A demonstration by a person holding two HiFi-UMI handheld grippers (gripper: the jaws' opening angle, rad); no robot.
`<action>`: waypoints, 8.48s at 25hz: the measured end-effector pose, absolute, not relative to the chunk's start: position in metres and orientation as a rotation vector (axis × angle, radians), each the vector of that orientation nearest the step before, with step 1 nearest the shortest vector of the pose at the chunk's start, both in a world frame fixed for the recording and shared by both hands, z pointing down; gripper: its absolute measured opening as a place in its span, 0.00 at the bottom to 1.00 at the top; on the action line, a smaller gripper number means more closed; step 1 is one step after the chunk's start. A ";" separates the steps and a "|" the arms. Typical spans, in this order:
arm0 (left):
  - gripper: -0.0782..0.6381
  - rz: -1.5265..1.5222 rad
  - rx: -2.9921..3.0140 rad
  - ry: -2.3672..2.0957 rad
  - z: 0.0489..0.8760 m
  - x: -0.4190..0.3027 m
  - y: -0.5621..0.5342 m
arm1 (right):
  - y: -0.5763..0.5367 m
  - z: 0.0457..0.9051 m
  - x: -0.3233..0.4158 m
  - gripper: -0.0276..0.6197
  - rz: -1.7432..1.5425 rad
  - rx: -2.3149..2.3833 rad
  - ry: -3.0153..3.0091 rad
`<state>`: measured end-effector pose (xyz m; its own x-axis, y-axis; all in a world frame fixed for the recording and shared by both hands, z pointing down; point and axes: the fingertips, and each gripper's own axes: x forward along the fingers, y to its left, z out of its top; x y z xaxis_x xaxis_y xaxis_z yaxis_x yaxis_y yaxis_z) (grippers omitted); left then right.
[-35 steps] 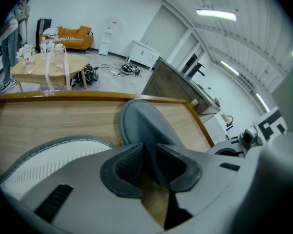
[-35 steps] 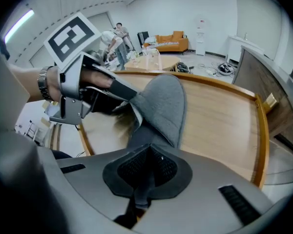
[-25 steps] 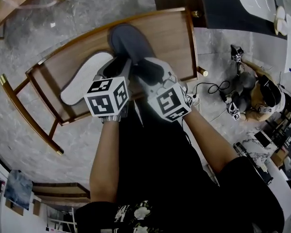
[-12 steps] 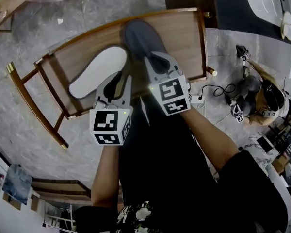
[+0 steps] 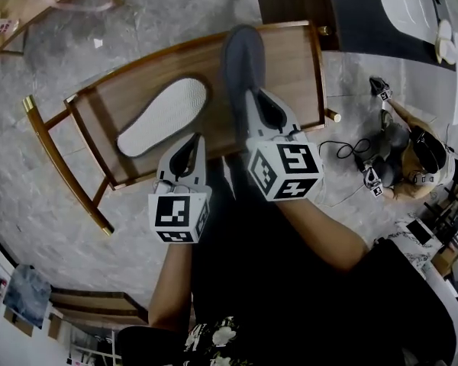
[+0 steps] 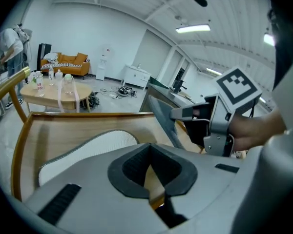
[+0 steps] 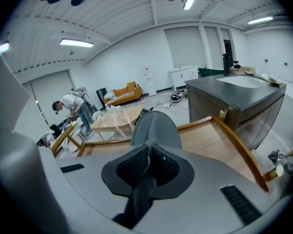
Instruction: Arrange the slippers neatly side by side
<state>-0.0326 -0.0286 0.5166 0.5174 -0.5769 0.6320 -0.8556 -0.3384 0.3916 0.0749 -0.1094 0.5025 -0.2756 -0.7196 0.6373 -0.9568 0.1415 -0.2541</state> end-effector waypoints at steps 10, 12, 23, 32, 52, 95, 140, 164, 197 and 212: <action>0.11 0.524 2.014 -1.220 0.515 -0.059 -0.020 | -0.112 0.572 0.067 0.07 0.972 1.586 -1.950; 0.11 0.511 1.985 -1.249 0.517 -0.068 -0.019 | -0.111 0.580 0.065 0.07 1.012 1.592 -1.928; 0.12 0.450 1.906 -1.364 0.527 -0.108 -0.023 | -0.107 0.592 0.050 0.07 0.962 1.502 -1.944; 0.28 0.595 2.036 -1.418 0.539 -0.153 -0.077 | -0.093 0.557 0.040 0.08 0.729 1.396 -2.040; 0.21 0.834 2.073 -1.105 0.581 -0.153 -0.077 | -0.108 0.498 0.078 0.05 0.868 1.751 -2.052; 0.22 0.718 1.971 -1.159 0.586 -0.151 -0.050 | -0.090 0.564 0.035 0.07 0.711 1.386 -2.047; 0.34 0.165 1.857 -0.600 0.519 -0.060 -0.014 | -0.088 0.586 -0.069 0.04 1.022 0.802 -2.279; 0.15 0.599 1.676 -1.348 0.581 -0.133 -0.083 | -0.073 0.521 0.064 0.04 0.828 1.109 -2.246; 0.17 0.596 1.738 -1.235 0.609 -0.058 -0.091 | -0.040 0.609 0.092 0.04 0.854 0.893 -1.951; 0.30 0.622 1.823 -1.193 0.605 -0.049 -0.087 | -0.029 0.613 0.071 0.04 0.882 0.806 -1.987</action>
